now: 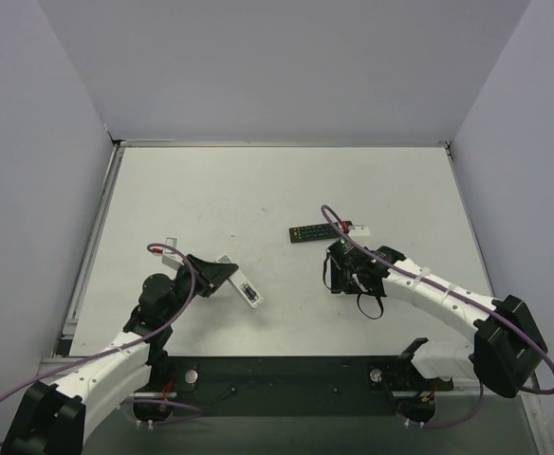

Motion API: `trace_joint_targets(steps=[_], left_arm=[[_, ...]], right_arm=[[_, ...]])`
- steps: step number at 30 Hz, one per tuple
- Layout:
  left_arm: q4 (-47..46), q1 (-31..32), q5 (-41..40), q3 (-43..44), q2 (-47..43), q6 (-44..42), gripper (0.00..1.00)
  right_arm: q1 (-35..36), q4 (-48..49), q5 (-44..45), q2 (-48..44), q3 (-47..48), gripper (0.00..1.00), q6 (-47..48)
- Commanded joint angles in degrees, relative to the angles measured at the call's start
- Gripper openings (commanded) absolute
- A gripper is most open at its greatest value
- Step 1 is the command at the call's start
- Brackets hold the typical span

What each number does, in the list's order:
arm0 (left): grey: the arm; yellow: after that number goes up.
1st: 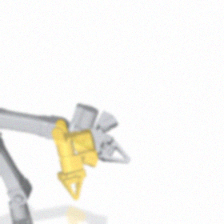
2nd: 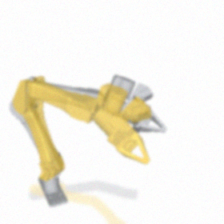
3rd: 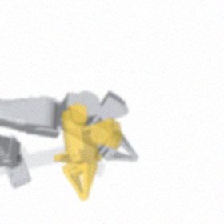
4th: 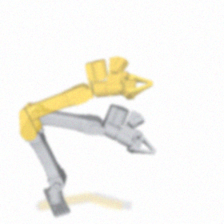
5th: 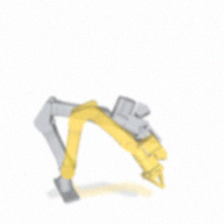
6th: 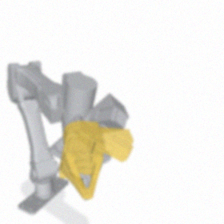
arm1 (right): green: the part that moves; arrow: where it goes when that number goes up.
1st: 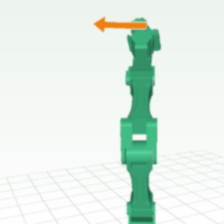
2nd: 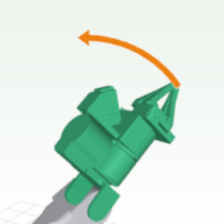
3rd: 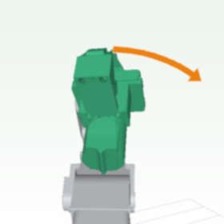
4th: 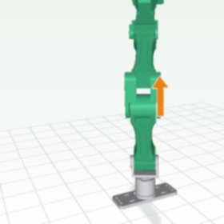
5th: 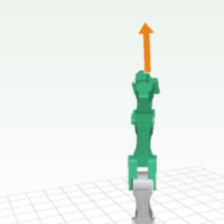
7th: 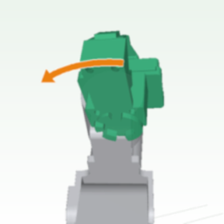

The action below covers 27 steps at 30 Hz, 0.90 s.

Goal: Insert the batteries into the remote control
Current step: Pick up the battery cover at the center of the board.

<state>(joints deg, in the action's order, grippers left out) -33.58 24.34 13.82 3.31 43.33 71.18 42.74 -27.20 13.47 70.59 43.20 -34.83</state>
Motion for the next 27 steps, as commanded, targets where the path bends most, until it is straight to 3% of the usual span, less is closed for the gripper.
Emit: trace_joint_targets(steps=[1,10,27], left_arm=[[-1.3,0.2,-0.8,0.3,-2.4,-0.7,0.0],[-0.1,0.2,-0.6,0.1,-3.8,-0.5,0.0],[-0.6,0.1,-0.2,-0.2,-4.1,-0.2,0.0]], right_arm=[[-2.2,0.8,-0.5,3.4,-0.4,0.53,-4.1],[-3.4,3.2,-5.9,12.3,1.8,0.45,-3.0],[-7.1,3.5,-11.3,17.4,2.1,0.4,0.6]])
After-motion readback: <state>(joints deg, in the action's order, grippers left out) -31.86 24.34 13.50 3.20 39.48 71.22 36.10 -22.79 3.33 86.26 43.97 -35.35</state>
